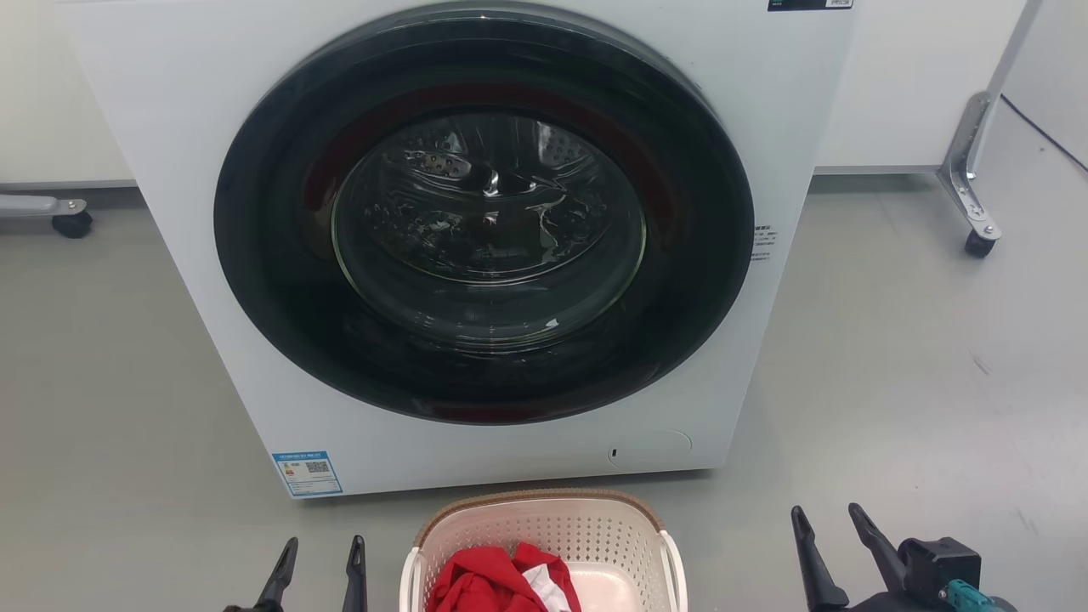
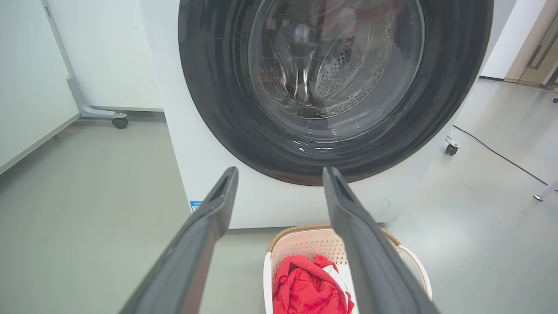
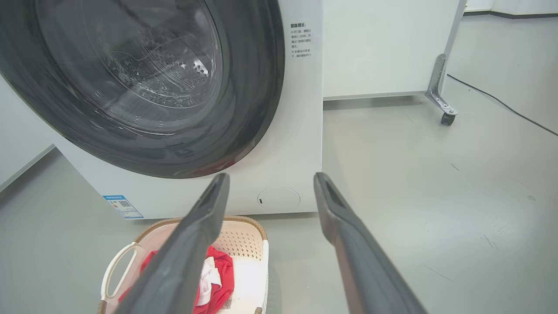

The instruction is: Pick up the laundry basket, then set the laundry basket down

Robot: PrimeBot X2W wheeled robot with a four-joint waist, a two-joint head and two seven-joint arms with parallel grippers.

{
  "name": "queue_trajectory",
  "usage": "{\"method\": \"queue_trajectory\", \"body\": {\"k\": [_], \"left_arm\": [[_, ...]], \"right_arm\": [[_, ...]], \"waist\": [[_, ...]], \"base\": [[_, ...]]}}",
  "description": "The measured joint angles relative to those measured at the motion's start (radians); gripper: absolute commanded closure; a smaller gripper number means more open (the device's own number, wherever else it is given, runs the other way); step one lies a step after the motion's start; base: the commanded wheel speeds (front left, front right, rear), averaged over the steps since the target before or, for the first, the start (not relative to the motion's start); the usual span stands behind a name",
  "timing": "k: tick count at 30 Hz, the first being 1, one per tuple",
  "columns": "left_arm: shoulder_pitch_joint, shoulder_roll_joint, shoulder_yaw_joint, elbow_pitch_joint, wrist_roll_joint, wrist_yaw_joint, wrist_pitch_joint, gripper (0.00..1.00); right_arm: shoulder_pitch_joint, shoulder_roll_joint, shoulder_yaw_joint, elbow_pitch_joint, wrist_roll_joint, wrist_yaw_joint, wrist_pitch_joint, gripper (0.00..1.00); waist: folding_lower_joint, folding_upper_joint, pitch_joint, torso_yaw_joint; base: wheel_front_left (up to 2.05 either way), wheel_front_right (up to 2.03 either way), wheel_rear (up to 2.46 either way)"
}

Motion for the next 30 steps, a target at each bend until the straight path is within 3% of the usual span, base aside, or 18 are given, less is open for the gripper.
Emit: {"method": "queue_trajectory", "body": {"k": [12, 30], "left_arm": [[0.109, -0.017, 0.030, -0.113, 0.026, 0.014, 0.000, 0.00], [0.157, -0.021, 0.063, -0.167, 0.044, 0.023, 0.000, 0.00]], "right_arm": [[0.094, -0.008, -0.026, -0.142, -0.043, -0.027, 0.000, 0.00], [0.190, -0.035, -0.086, -0.261, -0.077, -0.045, 0.000, 0.00]], "waist": [[0.0002, 0.0001, -0.006, -0.004], [0.0002, 0.0002, -0.009, 0.001]], "base": [[0.00, 0.00, 0.00], [0.00, 0.00, 0.00]]}}
